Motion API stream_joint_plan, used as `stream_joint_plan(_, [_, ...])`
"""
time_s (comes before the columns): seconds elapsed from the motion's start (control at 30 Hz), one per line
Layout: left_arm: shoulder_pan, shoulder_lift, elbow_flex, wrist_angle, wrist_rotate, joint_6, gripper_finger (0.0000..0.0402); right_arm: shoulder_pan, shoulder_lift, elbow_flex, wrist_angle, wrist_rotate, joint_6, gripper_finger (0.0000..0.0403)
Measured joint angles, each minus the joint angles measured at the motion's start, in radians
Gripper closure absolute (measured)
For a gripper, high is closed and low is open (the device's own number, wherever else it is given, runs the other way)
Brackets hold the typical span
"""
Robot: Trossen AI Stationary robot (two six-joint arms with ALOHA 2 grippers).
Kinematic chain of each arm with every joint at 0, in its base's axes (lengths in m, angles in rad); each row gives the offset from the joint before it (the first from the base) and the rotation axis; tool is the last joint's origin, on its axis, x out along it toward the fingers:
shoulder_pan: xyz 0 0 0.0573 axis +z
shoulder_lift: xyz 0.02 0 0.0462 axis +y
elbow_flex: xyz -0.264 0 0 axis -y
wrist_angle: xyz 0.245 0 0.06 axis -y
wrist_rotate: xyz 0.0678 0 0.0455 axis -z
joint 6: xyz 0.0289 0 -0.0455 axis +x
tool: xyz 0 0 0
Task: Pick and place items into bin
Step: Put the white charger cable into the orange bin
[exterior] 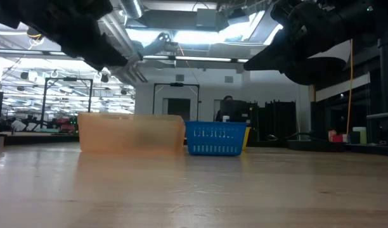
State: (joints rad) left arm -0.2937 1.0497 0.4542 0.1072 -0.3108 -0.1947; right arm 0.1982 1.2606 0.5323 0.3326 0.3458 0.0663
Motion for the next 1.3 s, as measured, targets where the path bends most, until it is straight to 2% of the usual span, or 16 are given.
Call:
stream_joint_plan(0.07, [0.023,-0.002,-0.003,0.002,-0.01,0.003,0.0353,-0.004,0.0,0.0,0.0,0.0,0.0,0.0402])
stream_joint_plan(0.3, [0.138,-0.002,-0.002,0.028,-0.148,0.02,0.0353,-0.037,0.0,0.0,0.0,0.0,0.015,0.0402])
stream_joint_plan(0.47, [0.223,-0.002,-0.002,0.035,-0.157,-0.014,0.0353,-0.058,0.0,0.0,-0.001,0.0,0.033,0.0402])
stream_joint_plan(0.6, [0.27,-0.002,0.001,0.052,-0.094,-0.017,0.0354,-0.068,0.0,0.0,-0.001,0.0,0.032,0.0402])
stream_joint_plan(0.73, [0.327,0.004,0.033,-0.004,-0.002,-0.064,0.0354,-0.077,0.0,0.0,-0.001,0.0,0.032,0.0402])
stream_joint_plan(0.97, [0.432,0.05,0.135,-0.236,0.114,-0.162,0.0355,-0.099,0.0,0.0,-0.001,0.0,0.031,0.0402])
stream_joint_plan(1.2, [0.482,0.169,0.249,-0.407,0.229,-0.161,0.0354,-0.123,0.0,0.0,0.001,0.0,0.033,0.0402])
stream_joint_plan(1.3, [0.487,0.236,0.289,-0.48,0.245,-0.162,0.0354,-0.133,0.0,0.0,0.001,0.0,0.054,0.0402])
